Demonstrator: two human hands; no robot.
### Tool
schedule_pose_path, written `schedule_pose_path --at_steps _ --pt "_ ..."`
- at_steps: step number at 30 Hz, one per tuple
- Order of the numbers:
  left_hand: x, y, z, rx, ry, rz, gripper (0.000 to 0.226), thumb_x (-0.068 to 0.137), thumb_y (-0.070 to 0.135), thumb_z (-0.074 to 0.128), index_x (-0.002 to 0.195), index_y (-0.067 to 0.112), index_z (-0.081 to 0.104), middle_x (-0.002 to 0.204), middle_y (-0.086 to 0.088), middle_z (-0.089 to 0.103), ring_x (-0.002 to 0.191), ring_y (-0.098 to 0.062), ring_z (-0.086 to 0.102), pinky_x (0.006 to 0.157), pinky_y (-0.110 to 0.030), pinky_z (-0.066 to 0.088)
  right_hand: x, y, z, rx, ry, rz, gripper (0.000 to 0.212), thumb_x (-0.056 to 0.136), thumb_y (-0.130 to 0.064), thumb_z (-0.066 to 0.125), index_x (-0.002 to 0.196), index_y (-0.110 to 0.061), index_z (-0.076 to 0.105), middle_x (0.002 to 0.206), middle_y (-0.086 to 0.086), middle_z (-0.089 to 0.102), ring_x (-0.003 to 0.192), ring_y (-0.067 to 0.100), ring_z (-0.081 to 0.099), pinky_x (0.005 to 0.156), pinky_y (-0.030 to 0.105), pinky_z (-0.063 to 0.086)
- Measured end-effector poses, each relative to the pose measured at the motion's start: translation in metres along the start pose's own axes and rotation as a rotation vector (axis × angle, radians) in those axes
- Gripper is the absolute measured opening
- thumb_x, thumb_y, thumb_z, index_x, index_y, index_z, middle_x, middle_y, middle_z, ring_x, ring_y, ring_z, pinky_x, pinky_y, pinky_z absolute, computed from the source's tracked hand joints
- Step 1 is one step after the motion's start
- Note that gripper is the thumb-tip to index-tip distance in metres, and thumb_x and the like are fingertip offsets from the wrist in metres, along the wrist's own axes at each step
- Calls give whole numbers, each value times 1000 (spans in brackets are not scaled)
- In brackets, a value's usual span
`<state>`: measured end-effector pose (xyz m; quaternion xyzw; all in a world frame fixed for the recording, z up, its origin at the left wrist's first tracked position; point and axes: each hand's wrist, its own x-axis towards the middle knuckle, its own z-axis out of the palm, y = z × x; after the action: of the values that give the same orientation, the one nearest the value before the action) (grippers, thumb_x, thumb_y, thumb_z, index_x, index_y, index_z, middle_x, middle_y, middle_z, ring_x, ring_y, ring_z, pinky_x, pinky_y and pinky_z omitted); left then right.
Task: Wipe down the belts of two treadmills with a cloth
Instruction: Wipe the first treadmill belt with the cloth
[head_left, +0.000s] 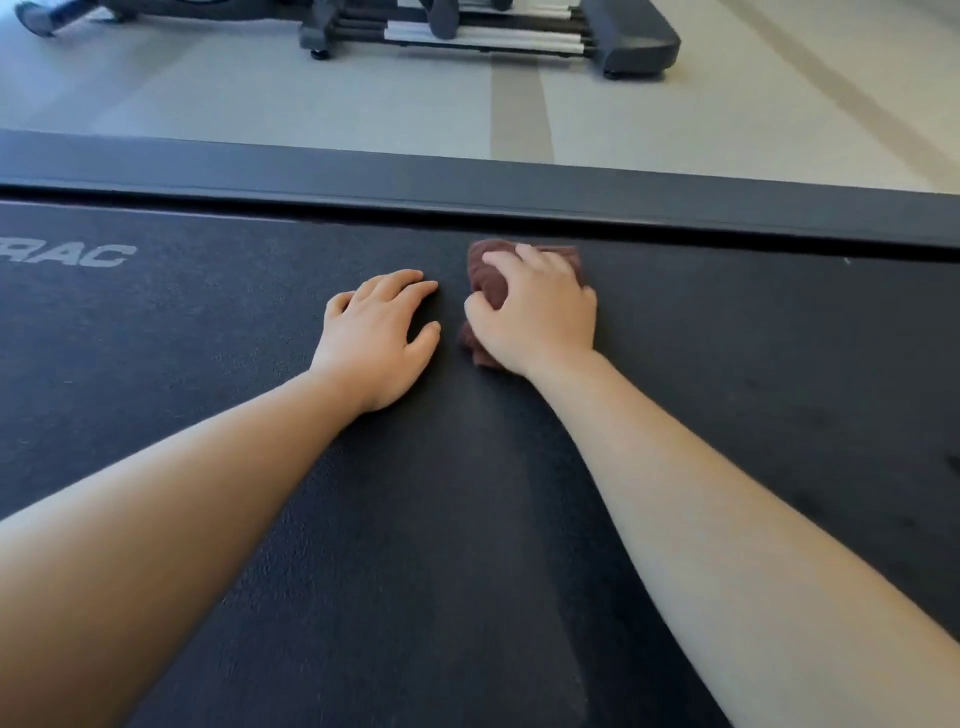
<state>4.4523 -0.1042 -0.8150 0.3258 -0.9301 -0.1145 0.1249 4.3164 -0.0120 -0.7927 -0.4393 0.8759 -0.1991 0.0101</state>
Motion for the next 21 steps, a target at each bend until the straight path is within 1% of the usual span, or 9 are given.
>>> schedule_pose_path --at_steps 2,4,7,11,14,17,21 --pt "-2 -1 -4 5 -26 0 50 94 39 40 142 26 36 150 6 31 139 -17 23 111 -41 14 -38 1 -4 18 0 -32 48 84 -49 47 130 -35 50 147 -3 38 135 20 29 103 51 27" --pt "-3 1 -7 19 -60 8 50 95 37 39 143 22 35 152 3 29 140 -20 22 113 -42 15 -77 5 -9 38 7 -60 49 82 -49 46 129 -36 50 150 -3 35 136 20 27 105 52 25" --pt "-14 21 -8 3 -85 -20 50 95 37 39 141 19 37 151 1 30 139 -22 22 114 -46 16 -130 19 -23 54 19 -83 51 80 -51 41 128 -36 52 148 -4 38 137 18 29 105 52 26" --pt "-46 64 -1 -29 -94 -29 49 95 39 39 141 20 37 152 1 28 141 -20 18 114 -51 10 -178 58 -46 64 78 -43 48 80 -50 43 125 -36 56 144 -9 44 135 14 33 104 47 31" --pt "-65 97 7 -85 -104 -12 47 95 40 37 140 25 38 152 3 27 141 -18 16 113 -54 3 -187 94 -62 90 104 40 48 81 -51 45 126 -37 57 145 -10 43 136 13 32 106 46 29" --pt "-75 114 15 -74 -125 9 50 95 42 35 143 27 32 154 4 21 143 -14 10 113 -53 -1 -168 104 -62 49 93 48 49 82 -53 45 126 -38 55 146 -8 43 136 15 31 108 46 26" --pt "-86 120 24 9 -95 -6 53 96 43 30 146 30 24 157 6 14 144 -13 5 116 -49 2 -123 113 -54 5 73 63 47 86 -53 43 130 -38 52 148 -3 40 138 19 29 112 49 20"
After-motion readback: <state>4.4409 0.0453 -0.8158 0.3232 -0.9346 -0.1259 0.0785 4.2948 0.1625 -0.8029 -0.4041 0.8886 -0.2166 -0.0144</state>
